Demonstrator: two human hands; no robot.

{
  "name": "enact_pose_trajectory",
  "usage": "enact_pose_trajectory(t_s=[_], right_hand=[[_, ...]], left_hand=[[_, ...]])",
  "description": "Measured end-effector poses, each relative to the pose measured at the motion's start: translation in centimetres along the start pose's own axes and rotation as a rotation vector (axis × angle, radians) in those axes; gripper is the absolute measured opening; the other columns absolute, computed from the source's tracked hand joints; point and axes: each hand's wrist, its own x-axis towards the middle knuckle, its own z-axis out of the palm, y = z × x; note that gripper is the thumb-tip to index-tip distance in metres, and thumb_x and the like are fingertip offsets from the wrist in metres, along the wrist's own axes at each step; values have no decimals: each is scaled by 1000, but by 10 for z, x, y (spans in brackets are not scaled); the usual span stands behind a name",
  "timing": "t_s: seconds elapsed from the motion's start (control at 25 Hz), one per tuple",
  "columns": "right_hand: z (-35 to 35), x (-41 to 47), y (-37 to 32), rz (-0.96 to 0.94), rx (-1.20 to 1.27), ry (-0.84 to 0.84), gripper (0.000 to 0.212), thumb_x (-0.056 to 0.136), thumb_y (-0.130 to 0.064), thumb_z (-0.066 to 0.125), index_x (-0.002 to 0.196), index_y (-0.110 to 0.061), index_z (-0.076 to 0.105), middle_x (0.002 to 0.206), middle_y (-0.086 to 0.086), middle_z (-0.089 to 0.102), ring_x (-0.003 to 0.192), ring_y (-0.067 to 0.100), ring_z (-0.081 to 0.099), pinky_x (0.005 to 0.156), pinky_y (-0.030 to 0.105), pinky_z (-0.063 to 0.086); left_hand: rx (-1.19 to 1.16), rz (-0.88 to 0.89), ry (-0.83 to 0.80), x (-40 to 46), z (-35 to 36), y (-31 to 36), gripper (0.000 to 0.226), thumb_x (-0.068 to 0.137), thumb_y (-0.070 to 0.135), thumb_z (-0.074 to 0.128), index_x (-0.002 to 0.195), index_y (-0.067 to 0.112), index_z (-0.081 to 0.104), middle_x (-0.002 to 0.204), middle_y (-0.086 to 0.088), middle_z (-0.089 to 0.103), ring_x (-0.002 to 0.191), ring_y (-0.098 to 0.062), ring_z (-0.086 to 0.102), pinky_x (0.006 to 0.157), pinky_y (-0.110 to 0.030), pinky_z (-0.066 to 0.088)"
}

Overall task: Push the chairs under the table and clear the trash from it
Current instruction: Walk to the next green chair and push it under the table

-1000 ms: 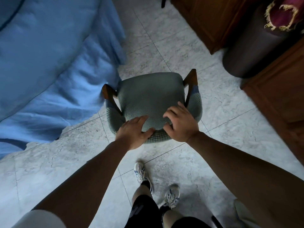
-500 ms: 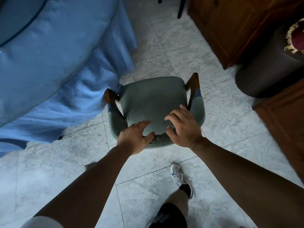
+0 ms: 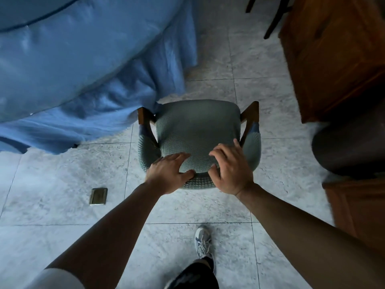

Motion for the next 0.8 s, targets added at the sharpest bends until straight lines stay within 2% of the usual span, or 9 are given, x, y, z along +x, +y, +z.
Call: enact_pose_trajectory(t_s=[0.32, 0.44, 0.8], right_hand=[[-10, 4, 28, -114, 74, 17, 31, 82, -24, 53, 101, -5, 69, 104, 10, 65, 104, 28, 62, 117, 62, 30], [-17, 8, 49, -169, 90, 7, 31, 81, -23, 52, 99, -5, 70, 103, 11, 66, 103, 29, 63, 117, 63, 30], [-49, 15, 123, -381, 236, -106, 29, 77, -20, 51, 95, -7, 69, 98, 8, 66, 98, 28, 65, 116, 62, 32]], left_hand=[[-21, -75, -93, 2, 1, 21, 76, 87, 76, 32, 154, 41, 35, 161, 12, 39, 147, -18, 38, 117, -44, 33], [-18, -99, -90, 1, 6, 43, 71, 93, 74, 32, 155, 40, 34, 161, 11, 38, 147, -17, 36, 115, -44, 34], [-164, -384, -85, -5, 40, 137, 66, 97, 74, 31, 155, 44, 31, 164, 13, 33, 151, -17, 30, 115, -46, 30]])
